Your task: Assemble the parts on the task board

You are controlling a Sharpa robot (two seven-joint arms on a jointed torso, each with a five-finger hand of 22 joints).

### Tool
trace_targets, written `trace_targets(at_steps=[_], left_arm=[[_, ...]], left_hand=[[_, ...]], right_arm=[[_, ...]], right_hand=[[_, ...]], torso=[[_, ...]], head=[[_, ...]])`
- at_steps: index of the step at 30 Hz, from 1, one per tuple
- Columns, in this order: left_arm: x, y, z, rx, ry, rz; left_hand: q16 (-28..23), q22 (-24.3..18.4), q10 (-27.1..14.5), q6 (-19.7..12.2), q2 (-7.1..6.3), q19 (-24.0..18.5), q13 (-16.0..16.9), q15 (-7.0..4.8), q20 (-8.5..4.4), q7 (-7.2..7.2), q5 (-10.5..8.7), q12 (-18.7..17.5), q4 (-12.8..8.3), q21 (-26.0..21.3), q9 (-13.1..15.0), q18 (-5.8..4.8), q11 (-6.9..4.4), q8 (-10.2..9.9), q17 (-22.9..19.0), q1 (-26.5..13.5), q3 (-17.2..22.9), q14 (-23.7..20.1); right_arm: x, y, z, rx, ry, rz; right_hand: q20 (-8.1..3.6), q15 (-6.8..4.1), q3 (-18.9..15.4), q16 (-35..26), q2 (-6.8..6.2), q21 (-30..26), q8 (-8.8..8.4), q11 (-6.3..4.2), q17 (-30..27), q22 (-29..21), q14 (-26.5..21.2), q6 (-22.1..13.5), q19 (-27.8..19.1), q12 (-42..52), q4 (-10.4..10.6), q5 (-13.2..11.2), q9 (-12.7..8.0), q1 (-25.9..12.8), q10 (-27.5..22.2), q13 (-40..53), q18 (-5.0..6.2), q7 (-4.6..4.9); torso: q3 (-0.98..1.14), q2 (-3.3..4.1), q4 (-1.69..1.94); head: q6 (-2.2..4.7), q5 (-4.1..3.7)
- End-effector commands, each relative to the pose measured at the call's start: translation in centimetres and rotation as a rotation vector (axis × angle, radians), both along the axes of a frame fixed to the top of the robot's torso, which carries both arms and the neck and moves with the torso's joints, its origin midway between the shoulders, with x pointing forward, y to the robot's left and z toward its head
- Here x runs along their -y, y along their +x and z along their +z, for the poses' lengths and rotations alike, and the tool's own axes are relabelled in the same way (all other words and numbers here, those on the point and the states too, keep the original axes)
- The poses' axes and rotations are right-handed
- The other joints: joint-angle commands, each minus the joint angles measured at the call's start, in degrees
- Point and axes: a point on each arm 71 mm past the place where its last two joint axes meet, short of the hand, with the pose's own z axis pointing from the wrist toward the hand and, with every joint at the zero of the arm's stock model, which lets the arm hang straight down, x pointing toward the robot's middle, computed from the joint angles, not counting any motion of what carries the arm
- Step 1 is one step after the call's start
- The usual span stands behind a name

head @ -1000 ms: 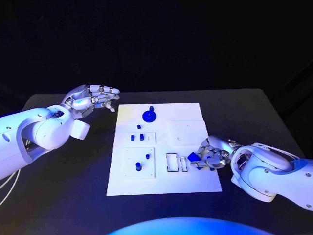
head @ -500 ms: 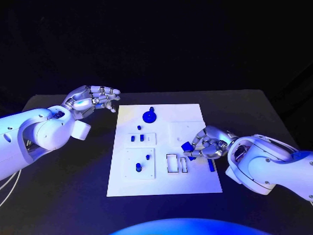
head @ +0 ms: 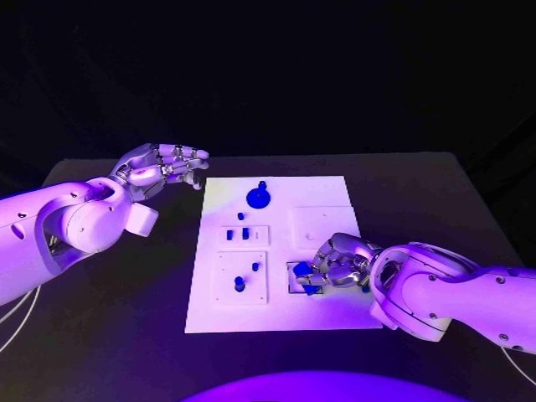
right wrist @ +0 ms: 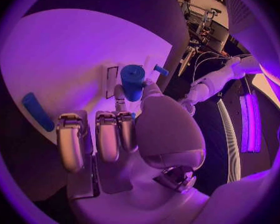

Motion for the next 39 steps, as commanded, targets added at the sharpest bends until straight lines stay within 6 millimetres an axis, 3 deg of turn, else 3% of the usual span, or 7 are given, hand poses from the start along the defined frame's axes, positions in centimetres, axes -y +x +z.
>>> trace_targets(at_steps=[1, 23, 27, 29, 31, 33, 39], left_arm=[[0.18, -0.04, 0.09, 0.002, -0.014, -0.011], [0.07, -0.05, 0.08, 0.0, -0.012, -0.009], [0.04, -0.05, 0.08, 0.0, -0.012, -0.008], [0.04, -0.06, 0.08, 0.0, -0.012, -0.008], [0.03, -0.06, 0.08, 0.0, -0.012, -0.008], [0.02, -0.06, 0.08, -0.001, -0.012, -0.008], [0.0, -0.06, 0.07, -0.001, -0.012, -0.007]], left_hand=[[-0.3, -0.1, -0.3, -0.4, 0.19, 0.4, -0.1, 0.21, 0.03, 0.04, -0.06, 0.3, 0.1, -0.3, -0.1, 0.79, 0.06, 0.3, 0.0, -0.3, -0.4, -0.1], [-0.3, -0.1, -0.3, -0.4, 0.19, 0.4, -0.1, 0.21, 0.03, 0.04, -0.06, 0.3, 0.1, -0.3, -0.1, 0.79, 0.06, 0.3, 0.0, -0.3, -0.4, -0.1], [-0.3, -0.1, -0.3, -0.4, 0.19, 0.4, -0.1, 0.21, 0.03, 0.04, -0.06, 0.3, 0.1, -0.3, -0.1, 0.79, 0.06, 0.3, 0.0, -0.3, -0.4, -0.1], [-0.3, -0.1, -0.3, -0.4, 0.19, 0.4, -0.1, 0.21, 0.03, 0.04, -0.06, 0.3, 0.1, -0.3, -0.1, 0.79, 0.06, 0.3, 0.0, -0.3, -0.4, -0.1], [-0.3, -0.1, -0.3, -0.4, 0.19, 0.4, -0.1, 0.21, 0.03, 0.04, -0.06, 0.3, 0.1, -0.3, -0.1, 0.79, 0.06, 0.3, 0.0, -0.3, -0.4, -0.1], [-0.3, -0.2, -0.4, -0.4, 0.26, 0.5, -0.1, 0.23, 0.04, 0.05, -0.05, 0.3, 0.2, -0.5, -0.1, 0.79, 0.07, 0.3, 0.0, -0.3, -0.4, -0.1], [-0.3, -0.2, -0.4, -0.4, 0.26, 0.5, -0.1, 0.23, 0.04, 0.05, -0.05, 0.3, 0.2, -0.5, -0.1, 0.79, 0.07, 0.3, 0.0, -0.3, -0.4, -0.1]], right_arm=[[-0.14, -0.08, -0.31, -0.007, -0.02, 0.021], [-0.69, 0.31, 0.06, 0.075, -0.018, 0.012], [-0.66, 0.34, -0.03, 0.072, -0.04, 0.021], [-0.68, 0.33, -0.08, 0.068, -0.053, 0.029], [-0.71, 0.32, -0.12, 0.067, -0.063, 0.037], [-0.73, 0.31, -0.14, 0.067, -0.073, 0.044], [-0.63, 0.32, -0.13, 0.078, -0.1, 0.06]], right_hand=[[-0.28, -0.42, -0.5, 0.4, 0.4, 0.3, 1.35, -0.35, 11.4, 15.1, 5.4, 1.9, 6.0, 0.3, 0.0, -0.5, 0.8, -0.2, 4.7, 13.1, -0.38, -1.43], [-0.41, -0.57, -2.9, 0.4, 0.78, 0.3, 2.23, -0.54, 11.6, 15.1, 5.5, 2.4, 6.0, 0.3, 0.0, -2.8, 1.3, -3.9, 4.8, 13.3, -0.38, -1.66], [-0.44, -0.61, -5.3, 0.4, 1.0, 0.3, 2.92, -0.54, 11.6, 15.1, 5.5, 2.3, 6.0, 0.2, 0.1, -8.8, 1.7, -8.3, 4.8, 13.3, -0.38, -1.71], [-0.43, -0.56, -6.3, 0.3, -1.08, 0.3, 3.25, -0.51, 11.2, 15.1, 5.4, 2.1, 6.0, -0.1, 0.3, -14.0, 2.0, -12.1, 4.6, 13.1, -0.38, -1.63], [-0.39, -0.53, -5.6, 0.2, -2.86, 0.3, 3.52, -0.47, 11.1, 15.1, 5.4, 1.8, 6.0, -0.2, 0.2, -14.6, 2.2, -15.2, 4.5, 13.0, -0.38, -1.58], [-0.41, -0.51, -4.8, 0.1, -6.26, 0.3, 3.63, -0.41, 10.9, 15.1, 5.3, 1.2, 6.0, -0.9, 0.3, -14.7, 2.4, -18.8, 4.2, 12.5, -0.38, -1.5], [-0.4, -0.47, -4.8, 0.0, -9.0, 0.3, 3.8, -0.35, 10.6, 15.1, 5.2, 0.7, 6.0, -1.5, 0.4, -14.7, 2.6, -20.7, 3.8, 12.0, -0.38, -1.42]], torso=[[-0.01, -0.01, 0.03], [-0.05, -0.04, 0.0], [-0.06, -0.02, -0.01], [-0.06, -0.02, -0.01], [-0.03, -0.03, -0.02], [-0.01, -0.04, -0.03], [0.0, -0.05, -0.03]], head=[[-0.06, 0.1], [0.28, 0.46], [0.44, 0.4], [0.42, 0.4], [0.41, 0.38], [0.4, 0.41], [0.5, 0.35]])
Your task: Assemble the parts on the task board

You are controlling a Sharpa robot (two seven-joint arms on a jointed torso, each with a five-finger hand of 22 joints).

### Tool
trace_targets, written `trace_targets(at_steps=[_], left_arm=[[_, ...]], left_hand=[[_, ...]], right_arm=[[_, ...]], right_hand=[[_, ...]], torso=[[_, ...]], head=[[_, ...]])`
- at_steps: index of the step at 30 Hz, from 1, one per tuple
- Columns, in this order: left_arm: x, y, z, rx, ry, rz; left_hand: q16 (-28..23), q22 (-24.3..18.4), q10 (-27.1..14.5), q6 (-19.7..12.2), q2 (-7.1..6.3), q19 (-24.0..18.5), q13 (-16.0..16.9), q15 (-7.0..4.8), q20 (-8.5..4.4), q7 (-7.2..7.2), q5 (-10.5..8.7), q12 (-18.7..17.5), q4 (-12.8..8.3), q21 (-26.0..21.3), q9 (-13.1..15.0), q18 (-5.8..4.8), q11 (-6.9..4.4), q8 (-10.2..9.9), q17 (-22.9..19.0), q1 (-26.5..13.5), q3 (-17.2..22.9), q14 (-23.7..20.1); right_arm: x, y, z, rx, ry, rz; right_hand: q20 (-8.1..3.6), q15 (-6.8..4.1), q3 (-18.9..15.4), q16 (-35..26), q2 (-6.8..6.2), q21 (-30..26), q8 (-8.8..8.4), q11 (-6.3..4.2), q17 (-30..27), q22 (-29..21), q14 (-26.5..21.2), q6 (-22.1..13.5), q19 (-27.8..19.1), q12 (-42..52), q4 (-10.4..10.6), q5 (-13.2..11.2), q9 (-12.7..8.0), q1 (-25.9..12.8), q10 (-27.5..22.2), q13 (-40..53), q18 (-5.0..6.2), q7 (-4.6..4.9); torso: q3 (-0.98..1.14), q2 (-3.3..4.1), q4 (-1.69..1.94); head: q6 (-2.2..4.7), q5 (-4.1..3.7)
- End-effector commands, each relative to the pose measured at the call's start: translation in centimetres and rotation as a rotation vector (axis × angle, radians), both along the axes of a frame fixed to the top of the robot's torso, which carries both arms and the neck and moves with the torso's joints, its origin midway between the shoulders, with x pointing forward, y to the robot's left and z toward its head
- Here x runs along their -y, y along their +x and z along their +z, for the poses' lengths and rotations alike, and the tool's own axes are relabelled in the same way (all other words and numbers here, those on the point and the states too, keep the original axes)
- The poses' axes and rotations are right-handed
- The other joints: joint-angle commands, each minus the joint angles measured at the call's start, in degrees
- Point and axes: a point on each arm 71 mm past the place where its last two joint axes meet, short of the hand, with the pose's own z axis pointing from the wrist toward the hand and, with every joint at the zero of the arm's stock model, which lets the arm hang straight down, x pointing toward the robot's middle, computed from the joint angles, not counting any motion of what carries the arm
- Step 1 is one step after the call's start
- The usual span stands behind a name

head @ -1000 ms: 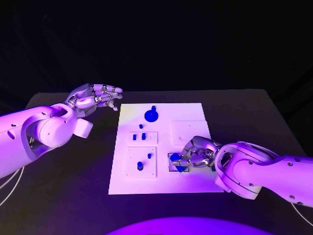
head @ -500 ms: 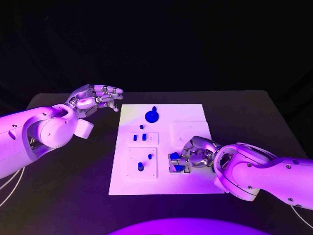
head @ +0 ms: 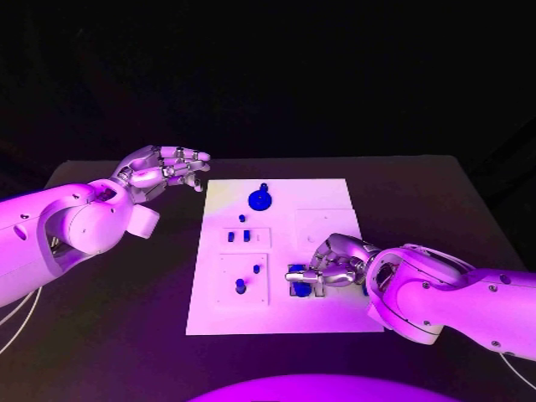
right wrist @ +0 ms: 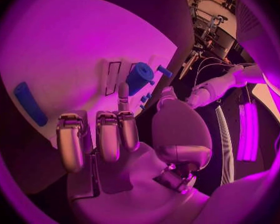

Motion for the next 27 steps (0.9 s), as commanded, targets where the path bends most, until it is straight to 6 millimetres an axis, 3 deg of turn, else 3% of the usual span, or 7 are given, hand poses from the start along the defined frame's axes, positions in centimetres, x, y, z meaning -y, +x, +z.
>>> trace_targets(at_steps=[1, 4, 6, 10, 12, 16, 27], left_arm=[[0.1, 0.0, 0.1, 0.0, -0.012, -0.01], [0.1, -0.1, 0.1, 0.0, -0.012, -0.01], [0.1, 0.0, 0.1, 0.0, -0.012, -0.009], [0.1, 0.0, 0.1, -0.001, -0.012, -0.009], [0.1, 0.0, 0.1, -0.002, -0.011, -0.01], [0.0, -0.1, 0.1, -0.002, -0.011, -0.009], [0.0, -0.1, 0.0, -0.004, -0.009, -0.007]], left_hand=[[-0.3, 0.0, -0.4, -0.4, 0.26, 0.5, -0.1, 0.23, 0.04, 0.04, -0.06, 0.3, 0.0, -0.2, -0.1, 0.8, 0.07, 0.3, 0.0, -0.3, -0.2, -0.1], [-0.3, 0.0, -0.4, -0.4, 0.26, 0.5, -0.1, 0.23, 0.04, 0.04, -0.06, 0.3, 0.0, -0.2, -0.1, 0.8, 0.07, 0.3, 0.0, -0.3, -0.2, -0.1], [-0.3, 0.0, -0.4, -0.4, 0.26, 0.5, -0.1, 0.23, 0.04, 0.04, -0.06, 0.3, 0.0, -0.2, -0.1, 0.8, 0.07, 0.3, 0.0, -0.3, -0.2, -0.1], [-0.3, -0.1, -0.4, -0.4, 0.29, 0.5, -0.1, 0.22, 0.04, 0.04, -0.05, 0.4, 0.0, -0.3, -0.1, 0.8, 0.07, 0.4, 0.0, -0.3, -0.2, -0.1], [-0.3, -0.1, -0.4, -0.4, 0.29, 0.5, -0.1, 0.22, 0.04, 0.04, -0.05, 0.4, 0.0, -0.3, -0.1, 0.8, 0.07, 0.4, 0.0, -0.3, -0.2, -0.1], [-0.3, -0.1, -0.4, -0.4, 0.29, 0.5, -0.1, 0.22, 0.04, 0.04, -0.05, 0.4, 0.0, -0.3, -0.1, 0.8, 0.07, 0.4, 0.0, -0.3, -0.2, -0.1], [-0.3, -0.1, -0.4, -0.4, 0.29, 0.5, -0.1, 0.22, 0.04, 0.04, -0.05, 0.4, 0.0, -0.3, -0.1, 0.8, 0.07, 0.4, 0.0, -0.3, -0.2, -0.1]], right_arm=[[0.0, -0.1, 0.0, 0.013, -0.05, 0.035], [0.2, -0.1, 0.1, 0.025, -0.05, 0.04], [0.3, -0.2, 0.2, 0.035, -0.04, 0.044], [0.5, -0.4, 0.5, 0.054, -0.007, 0.059], [0.5, -0.5, 0.7, 0.064, 0.012, 0.07], [0.7, -0.8, 1.0, 0.072, 0.03, 0.084], [1.8, -1.1, 1.1, 0.049, 0.012, 0.103]], right_hand=[[-0.4, -0.26, 0.0, -0.2, -1.05, 0.3, 0.27, -0.02, 10.6, 15.1, 5.0, -0.4, 6.0, -0.5, 0.0, -0.2, 0.1, -0.3, 4.1, 11.9, -0.38, 0.07], [-0.37, -0.22, 0.6, -0.2, -0.42, 0.3, 0.31, 0.02, 10.6, 15.1, 5.0, -0.5, 6.0, -0.5, -0.1, -0.1, 0.1, 0.8, 4.1, 12.0, -0.37, 0.11], [-0.28, -0.15, 2.3, -0.3, 1.73, 0.3, 0.47, 0.07, 10.6, 15.1, 5.0, -0.6, 6.0, -0.4, -0.2, 0.0, 0.2, 4.4, 4.1, 12.1, -0.38, 0.15], [-0.23, -0.16, 3.4, -0.2, 3.59, 0.3, 0.75, 0.02, 10.9, 15.1, 5.1, -0.5, 6.0, 0.0, -0.4, 0.5, 0.2, 9.6, 4.4, 12.4, -0.38, 0.09], [-0.25, -0.2, 3.8, -0.1, 3.5, 0.3, 0.91, -0.03, 11.0, 15.1, 5.1, -0.4, 6.0, 0.2, -0.4, 0.5, 0.2, 12.3, 4.6, 12.7, -0.38, 0.02], [-0.3, -0.26, 4.2, -0.1, 3.59, 0.3, 1.05, -0.11, 11.2, 15.1, 5.2, -0.3, 6.0, 0.5, -0.5, 1.1, 0.2, 14.2, 4.7, 12.9, -0.38, -0.06], [-0.35, -0.31, 4.3, -0.1, 3.01, 0.3, 1.11, -0.15, 11.3, 15.1, 5.2, -0.3, 6.0, 0.4, -0.5, 1.3, 0.1, 16.7, 4.7, 12.9, -0.38, -0.1]], torso=[[0.02, -0.01, -0.02], [0.03, 0.02, 0.0], [0.06, 0.02, -0.02], [0.06, 0.02, -0.05], [0.1, 0.02, -0.04], [0.11, 0.01, -0.02], [0.03, 0.01, 0.0]], head=[[0.06, -0.03], [0.04, -0.04], [0.06, 0.0], [0.1, 0.06], [0.09, 0.16], [0.07, 0.16], [0.05, 0.24]])
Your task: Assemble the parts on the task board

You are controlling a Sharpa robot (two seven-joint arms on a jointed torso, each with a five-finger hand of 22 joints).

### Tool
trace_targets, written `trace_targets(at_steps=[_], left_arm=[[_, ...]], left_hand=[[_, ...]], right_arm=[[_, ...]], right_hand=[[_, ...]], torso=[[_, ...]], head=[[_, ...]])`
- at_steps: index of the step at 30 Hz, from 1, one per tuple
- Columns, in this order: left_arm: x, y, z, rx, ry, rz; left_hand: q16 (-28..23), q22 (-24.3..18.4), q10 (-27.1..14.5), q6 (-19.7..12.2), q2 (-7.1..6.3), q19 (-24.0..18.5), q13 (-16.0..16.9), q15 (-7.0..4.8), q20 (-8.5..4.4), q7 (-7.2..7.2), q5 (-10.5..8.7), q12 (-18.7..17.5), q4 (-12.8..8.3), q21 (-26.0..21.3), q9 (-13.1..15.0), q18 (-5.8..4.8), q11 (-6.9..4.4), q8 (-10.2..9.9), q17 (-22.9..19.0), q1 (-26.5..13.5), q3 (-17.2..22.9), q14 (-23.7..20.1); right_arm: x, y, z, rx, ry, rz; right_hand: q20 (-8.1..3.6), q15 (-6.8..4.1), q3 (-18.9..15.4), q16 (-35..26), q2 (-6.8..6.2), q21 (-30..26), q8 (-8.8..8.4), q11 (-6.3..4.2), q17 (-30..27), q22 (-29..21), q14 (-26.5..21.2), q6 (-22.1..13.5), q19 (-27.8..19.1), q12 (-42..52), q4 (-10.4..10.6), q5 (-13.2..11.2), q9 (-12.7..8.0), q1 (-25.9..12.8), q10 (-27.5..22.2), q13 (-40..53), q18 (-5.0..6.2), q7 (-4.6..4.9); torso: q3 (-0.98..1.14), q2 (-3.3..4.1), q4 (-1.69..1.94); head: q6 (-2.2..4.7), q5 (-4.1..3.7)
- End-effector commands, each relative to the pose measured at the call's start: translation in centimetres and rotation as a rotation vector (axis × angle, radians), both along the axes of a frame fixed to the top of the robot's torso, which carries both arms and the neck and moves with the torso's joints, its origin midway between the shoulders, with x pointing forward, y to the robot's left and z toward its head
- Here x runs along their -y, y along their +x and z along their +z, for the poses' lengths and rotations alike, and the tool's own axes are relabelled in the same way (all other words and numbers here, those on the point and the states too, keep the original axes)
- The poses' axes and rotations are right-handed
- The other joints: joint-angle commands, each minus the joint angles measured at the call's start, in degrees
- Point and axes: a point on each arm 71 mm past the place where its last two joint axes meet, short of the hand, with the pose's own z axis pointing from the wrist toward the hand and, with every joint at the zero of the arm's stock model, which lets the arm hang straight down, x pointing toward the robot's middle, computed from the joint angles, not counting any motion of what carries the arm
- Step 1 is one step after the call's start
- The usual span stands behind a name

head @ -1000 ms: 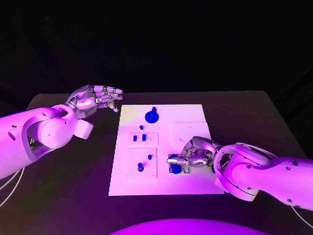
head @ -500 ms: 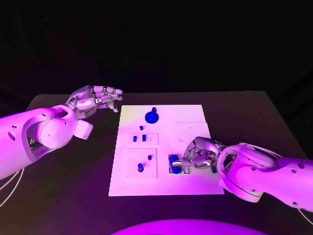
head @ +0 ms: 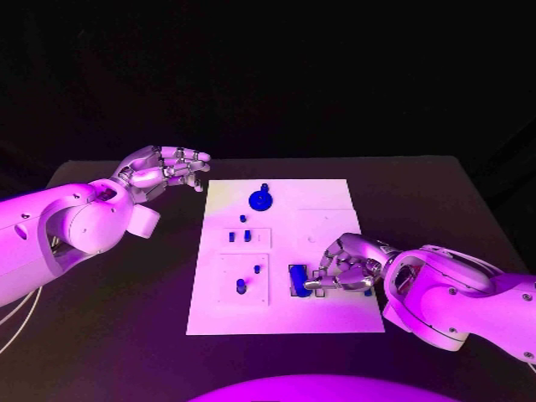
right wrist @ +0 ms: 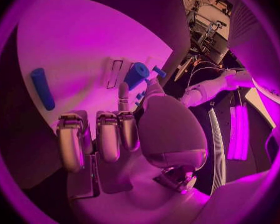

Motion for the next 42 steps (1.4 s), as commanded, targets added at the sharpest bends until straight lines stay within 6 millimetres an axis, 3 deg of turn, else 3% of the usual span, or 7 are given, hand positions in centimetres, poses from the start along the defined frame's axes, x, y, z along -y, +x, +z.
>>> trace_targets(at_steps=[1, 14, 22, 42], left_arm=[[0.1, 0.0, 0.0, -0.001, -0.011, -0.01], [0.2, -0.1, 0.0, -0.002, -0.011, -0.011], [0.1, -0.1, 0.0, -0.002, -0.011, -0.01], [0.0, -0.1, 0.0, -0.002, -0.01, -0.008]], left_hand=[[-0.3, -0.1, -0.4, -0.4, 0.29, 0.5, -0.1, 0.23, 0.04, 0.04, -0.05, 0.4, 0.0, -0.3, -0.1, 0.8, 0.07, 0.4, 0.0, -0.3, -0.2, -0.1], [-0.3, -0.1, -0.4, -0.4, 0.43, 0.6, -0.1, 0.22, 0.04, 0.04, -0.05, 0.4, 0.1, -0.4, -0.1, 0.8, 0.07, 0.4, 0.0, -0.2, -0.2, -0.1], [-0.3, -0.2, -0.4, -0.4, 0.51, 0.6, -0.1, 0.23, 0.04, 0.04, -0.07, 0.4, 0.2, -0.4, -0.1, 0.8, 0.07, 0.5, 0.0, -0.2, -0.2, -0.1], [-0.3, -0.2, -0.4, -0.3, 0.6, 0.7, -0.1, 0.23, 0.04, 0.04, -0.07, 0.4, 0.2, -0.5, -0.1, 0.8, 0.07, 0.5, 0.0, -0.2, -0.2, -0.1]], right_arm=[[-0.1, -0.1, -0.1, -0.008, -0.005, 0.05], [-0.6, 0.4, -0.3, 0.004, -0.029, 0.053], [-1.1, 0.8, -0.4, 0.029, -0.043, 0.048], [-2.1, 1.2, -0.4, 0.072, -0.057, 0.077]], right_hand=[[-0.35, -0.31, 0.4, 0.0, 0.17, 0.3, 0.21, -0.15, 11.4, 15.1, 5.2, -0.1, 6.0, 0.2, 0.0, -0.1, 0.0, 1.0, 4.8, 12.9, -0.38, -0.29], [-0.37, -0.32, 0.8, 0.0, 1.17, 0.3, 0.16, -0.17, 11.4, 15.1, 5.2, -0.2, 6.0, 0.2, -0.1, 0.5, -0.2, 3.3, 4.8, 13.0, -0.38, -0.3], [-0.38, -0.34, 0.9, 0.0, 1.55, 0.3, 0.15, -0.19, 11.4, 15.1, 5.2, -0.1, 6.0, 0.2, -0.2, 0.8, -0.3, 4.2, 4.8, 13.0, -0.38, -0.33], [-0.4, -0.36, 0.8, 0.0, 1.32, 0.3, 0.06, -0.21, 11.4, 15.1, 5.2, 0.0, 6.0, 0.2, -0.3, 1.3, -0.5, 6.2, 4.8, 13.0, -0.38, -0.34]], torso=[[-0.02, 0.01, 0.04], [-0.05, 0.04, 0.16], [-0.07, 0.01, 0.04], [-0.07, 0.0, 0.03]], head=[[0.0, 0.01], [-0.06, 0.08], [-0.21, 0.13], [-0.43, 0.01]])
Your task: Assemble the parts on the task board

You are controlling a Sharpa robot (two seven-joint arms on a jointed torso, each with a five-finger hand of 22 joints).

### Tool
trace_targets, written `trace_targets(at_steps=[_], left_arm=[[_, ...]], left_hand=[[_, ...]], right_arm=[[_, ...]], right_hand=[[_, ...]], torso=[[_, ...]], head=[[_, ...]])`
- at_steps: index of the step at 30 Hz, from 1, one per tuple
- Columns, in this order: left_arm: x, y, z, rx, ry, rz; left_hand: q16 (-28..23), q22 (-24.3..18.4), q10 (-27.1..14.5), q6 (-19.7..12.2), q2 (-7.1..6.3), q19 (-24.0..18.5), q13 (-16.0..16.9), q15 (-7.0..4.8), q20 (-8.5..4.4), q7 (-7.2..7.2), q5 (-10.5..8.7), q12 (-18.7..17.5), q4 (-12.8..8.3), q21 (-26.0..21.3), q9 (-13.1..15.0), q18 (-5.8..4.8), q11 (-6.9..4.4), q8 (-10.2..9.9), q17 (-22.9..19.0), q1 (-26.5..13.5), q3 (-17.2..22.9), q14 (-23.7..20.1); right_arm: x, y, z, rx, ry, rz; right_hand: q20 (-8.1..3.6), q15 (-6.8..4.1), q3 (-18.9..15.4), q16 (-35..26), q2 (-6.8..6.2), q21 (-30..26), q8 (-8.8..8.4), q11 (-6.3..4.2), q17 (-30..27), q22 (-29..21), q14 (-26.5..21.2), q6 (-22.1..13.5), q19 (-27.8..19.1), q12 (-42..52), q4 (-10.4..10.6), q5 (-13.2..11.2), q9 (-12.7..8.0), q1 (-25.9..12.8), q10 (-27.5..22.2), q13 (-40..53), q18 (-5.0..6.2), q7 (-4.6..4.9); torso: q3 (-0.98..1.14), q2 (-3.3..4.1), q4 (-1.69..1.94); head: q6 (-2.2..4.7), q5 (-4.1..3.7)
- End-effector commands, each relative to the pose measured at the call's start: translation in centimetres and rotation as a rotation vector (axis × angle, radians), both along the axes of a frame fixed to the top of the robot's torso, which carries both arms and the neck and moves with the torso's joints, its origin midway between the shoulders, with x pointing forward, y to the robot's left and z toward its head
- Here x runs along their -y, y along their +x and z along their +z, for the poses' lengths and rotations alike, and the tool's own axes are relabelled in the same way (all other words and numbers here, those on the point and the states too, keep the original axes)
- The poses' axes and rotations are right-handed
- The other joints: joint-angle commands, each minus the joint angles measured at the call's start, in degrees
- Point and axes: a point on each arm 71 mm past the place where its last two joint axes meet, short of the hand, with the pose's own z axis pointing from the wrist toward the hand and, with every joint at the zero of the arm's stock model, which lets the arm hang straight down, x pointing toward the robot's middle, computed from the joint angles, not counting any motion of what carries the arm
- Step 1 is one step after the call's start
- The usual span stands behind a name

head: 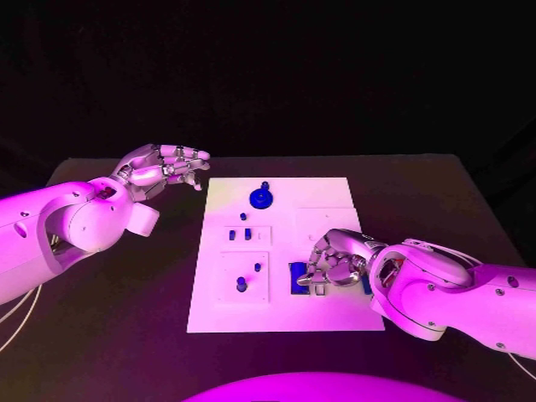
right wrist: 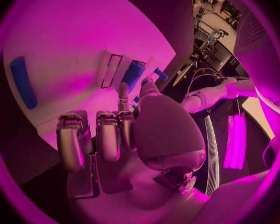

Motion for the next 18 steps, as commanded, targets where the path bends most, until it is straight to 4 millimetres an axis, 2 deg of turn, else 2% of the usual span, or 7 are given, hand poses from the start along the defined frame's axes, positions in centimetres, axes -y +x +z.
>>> trace_targets(at_steps=[1, 4, 6, 8, 12, 18], left_arm=[[0.13, -0.04, 0.06, 0.001, -0.012, -0.01], [0.12, -0.03, 0.06, 0.002, -0.012, -0.009], [0.12, -0.02, 0.07, 0.002, -0.012, -0.008], [0.12, -0.02, 0.07, 0.003, -0.012, -0.008], [0.18, 0.0, 0.07, 0.004, -0.013, -0.008], [0.22, 0.01, 0.07, 0.004, -0.013, -0.009]], left_hand=[[-0.3, -0.1, -0.4, -0.3, 0.6, 0.3, -0.1, 0.23, 0.03, 0.04, -0.07, 0.2, 0.2, -0.3, -0.1, 0.8, 0.07, 0.2, 0.0, -0.2, -0.2, -0.1], [-0.3, -0.1, -0.4, -0.3, 0.6, 0.3, -0.1, 0.23, 0.03, 0.04, -0.07, 0.2, 0.2, -0.3, -0.1, 0.8, 0.07, 0.2, 0.0, -0.2, -0.2, -0.1], [-0.3, -0.1, -0.4, -0.3, 0.6, 0.3, -0.1, 0.23, 0.03, 0.04, -0.07, 0.2, 0.2, -0.3, -0.1, 0.8, 0.07, 0.2, 0.0, -0.2, -0.2, -0.1], [-0.3, -0.1, -0.5, -0.3, 0.64, 0.3, -0.1, 0.23, 0.03, 0.04, -0.07, 0.3, 0.3, -0.4, -0.1, 0.8, 0.07, 0.2, 0.0, -0.2, -0.2, -0.1], [-0.3, -0.1, -0.5, -0.3, 0.64, 0.3, -0.1, 0.23, 0.03, 0.04, -0.07, 0.3, 0.3, -0.4, -0.1, 0.8, 0.07, 0.2, 0.0, -0.2, -0.2, -0.1], [-0.3, -0.1, -0.5, -0.3, 0.64, 0.3, -0.1, 0.23, 0.03, 0.04, -0.07, 0.3, 0.3, -0.4, -0.1, 0.8, 0.07, 0.2, 0.0, -0.2, -0.2, -0.1]], right_arm=[[-0.11, -0.03, 0.07, 0.023, -0.016, 0.021], [-0.04, 0.02, 0.18, 0.04, -0.016, 0.017], [0.07, 0.07, 0.32, 0.061, -0.014, 0.011], [0.14, 0.1, 0.42, 0.079, -0.018, 0.012], [0.0, 0.23, 0.4, 0.095, -0.041, 0.021], [-0.27, 0.4, 0.35, 0.113, -0.06, 0.019]], right_hand=[[-0.41, -0.36, 0.1, -0.1, 0.05, 0.3, 0.06, -0.22, 11.3, 15.1, 5.2, 0.0, 6.0, 0.2, 0.0, 0.3, -0.1, 1.1, 4.8, 13.0, -0.38, -0.34], [-0.42, -0.38, 0.3, -0.1, -0.66, 0.3, -0.08, -0.22, 11.3, 15.1, 5.2, 0.0, 6.0, 0.2, 0.0, -0.1, -0.4, 3.4, 4.8, 13.0, -0.38, -0.34], [-0.41, -0.38, 2.5, -0.1, -1.73, 0.3, -0.22, -0.17, 11.2, 15.1, 5.2, 0.3, 6.0, 0.2, 0.3, -2.3, -0.7, 4.2, 4.8, 13.0, -0.38, -0.32], [-0.43, -0.36, 3.3, -0.1, -1.88, 0.3, -0.31, -0.21, 11.2, 15.1, 5.2, 0.3, 6.0, 0.2, 0.3, -2.2, -0.8, 4.7, 4.8, 13.0, -0.38, -0.33], [-0.47, -0.44, 5.0, -0.1, -3.1, 0.3, -0.37, -0.31, 11.3, 15.1, 5.2, 0.6, 6.0, 0.2, 0.1, -2.3, -1.0, 6.8, 4.8, 13.1, -0.38, -0.46], [-0.49, -0.48, 5.6, -0.1, -3.11, 0.3, -0.4, -0.37, 11.4, 15.1, 5.2, 0.8, 6.0, 0.3, 0.1, -2.2, -1.1, 7.6, 4.9, 13.2, -0.38, -0.51]], torso=[[-0.04, -0.02, -0.01], [-0.02, -0.01, -0.03], [-0.01, -0.04, -0.01], [-0.02, -0.05, -0.03], [-0.03, -0.06, -0.1], [0.02, -0.03, 0.02]], head=[[-0.07, -0.05], [0.05, -0.13], [0.02, -0.29], [0.08, -0.45], [0.16, -0.46], [0.1, -0.61]])
